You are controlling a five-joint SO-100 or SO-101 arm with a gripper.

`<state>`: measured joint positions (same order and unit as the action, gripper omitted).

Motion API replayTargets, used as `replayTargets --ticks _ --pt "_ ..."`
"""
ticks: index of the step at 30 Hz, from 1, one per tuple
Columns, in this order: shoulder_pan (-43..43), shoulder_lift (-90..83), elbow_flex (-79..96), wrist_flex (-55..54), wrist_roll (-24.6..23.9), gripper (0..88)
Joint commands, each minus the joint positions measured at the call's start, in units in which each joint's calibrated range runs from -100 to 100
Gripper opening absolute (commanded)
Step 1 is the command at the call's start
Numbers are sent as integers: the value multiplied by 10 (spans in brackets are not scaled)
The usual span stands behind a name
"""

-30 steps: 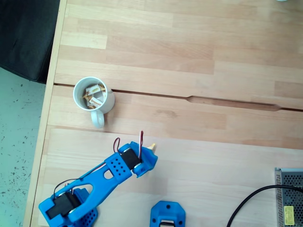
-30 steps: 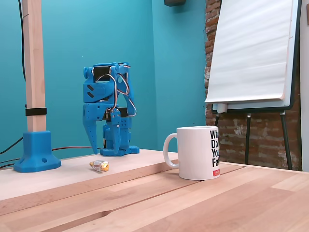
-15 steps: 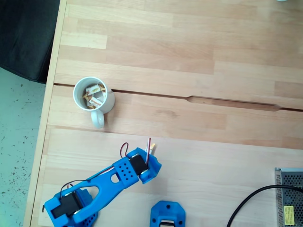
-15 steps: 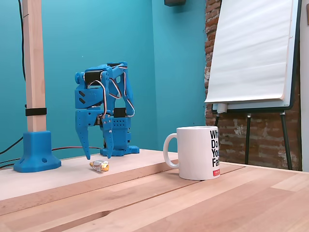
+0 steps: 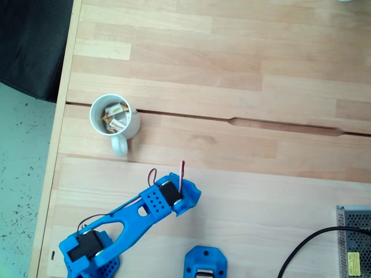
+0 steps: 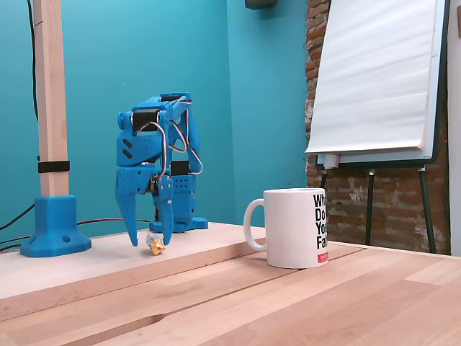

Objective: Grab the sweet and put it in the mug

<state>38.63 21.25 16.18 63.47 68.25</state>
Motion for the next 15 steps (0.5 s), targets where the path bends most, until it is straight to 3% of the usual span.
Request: replayTargets --ticks 1,15 --pt "-6 -5 -24 1 -5 214" --pt "-4 -7 19 13 -8 214"
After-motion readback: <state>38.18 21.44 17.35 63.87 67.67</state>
